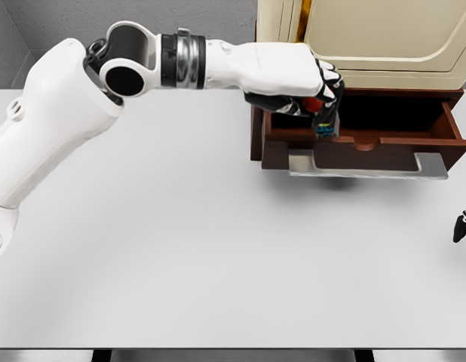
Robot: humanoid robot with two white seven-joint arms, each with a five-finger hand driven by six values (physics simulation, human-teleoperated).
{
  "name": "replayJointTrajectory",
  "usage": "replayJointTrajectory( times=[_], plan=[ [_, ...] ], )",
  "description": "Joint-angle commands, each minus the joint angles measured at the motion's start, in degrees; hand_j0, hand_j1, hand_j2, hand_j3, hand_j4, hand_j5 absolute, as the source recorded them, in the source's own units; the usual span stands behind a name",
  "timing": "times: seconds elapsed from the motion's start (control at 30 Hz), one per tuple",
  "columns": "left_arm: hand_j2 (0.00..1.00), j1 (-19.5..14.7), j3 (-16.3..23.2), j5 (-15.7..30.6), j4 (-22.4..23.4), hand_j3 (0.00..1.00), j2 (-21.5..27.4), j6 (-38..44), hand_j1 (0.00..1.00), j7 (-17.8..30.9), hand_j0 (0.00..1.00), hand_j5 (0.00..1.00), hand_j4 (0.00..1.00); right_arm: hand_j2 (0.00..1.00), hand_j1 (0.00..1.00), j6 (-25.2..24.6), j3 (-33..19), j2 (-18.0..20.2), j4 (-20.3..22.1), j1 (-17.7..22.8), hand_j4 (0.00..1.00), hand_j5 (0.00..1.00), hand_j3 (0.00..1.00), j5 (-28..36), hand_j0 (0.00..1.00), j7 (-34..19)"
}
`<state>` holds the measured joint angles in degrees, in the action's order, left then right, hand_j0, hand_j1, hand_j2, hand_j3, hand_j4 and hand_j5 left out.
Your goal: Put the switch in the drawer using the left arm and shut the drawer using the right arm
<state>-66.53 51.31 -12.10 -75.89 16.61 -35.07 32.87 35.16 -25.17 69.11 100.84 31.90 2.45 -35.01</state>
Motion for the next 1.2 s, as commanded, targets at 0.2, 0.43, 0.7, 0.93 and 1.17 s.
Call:
replayJointTrajectory(
  times=[0.2,0.43,0.7,0.93,1.17],
  plan=[
    [0.35,0.09,-0.51,0.85,3.73,0.35,-1.31,0.07,0.35,0.18,0.35,0.35,0.35,0.46,0.46,-0.16,0.82,0.06,-0.03,0.00,0.46,0.46,0.46,0.36,0.46,0.01],
    [0.35,0.26,-1.65,-3.11,7.07,0.35,-2.63,0.07,0.35,1.23,0.35,0.35,0.35,0.46,0.46,-0.16,0.91,0.06,0.06,0.00,0.46,0.46,0.46,0.36,0.46,0.01],
    [0.49,0.44,-2.01,-3.20,8.30,0.49,-3.16,0.07,0.49,1.32,0.49,0.49,0.49,0.46,0.46,-0.16,1.00,0.06,-0.03,0.00,0.46,0.46,0.46,0.36,0.46,0.01],
    [0.79,0.53,-1.92,-3.11,7.86,0.79,-4.39,0.07,0.79,1.23,0.79,0.79,0.79,0.46,0.46,-0.16,1.43,0.15,0.06,0.00,0.46,0.46,0.46,0.36,0.46,0.01],
    [0.82,0.53,-1.57,-3.11,7.51,0.82,-6.23,0.07,0.82,1.23,0.82,0.82,0.82,0.46,0.46,-0.16,1.44,0.15,0.06,0.00,0.46,0.46,0.46,0.28,0.46,0.01]
  ],
)
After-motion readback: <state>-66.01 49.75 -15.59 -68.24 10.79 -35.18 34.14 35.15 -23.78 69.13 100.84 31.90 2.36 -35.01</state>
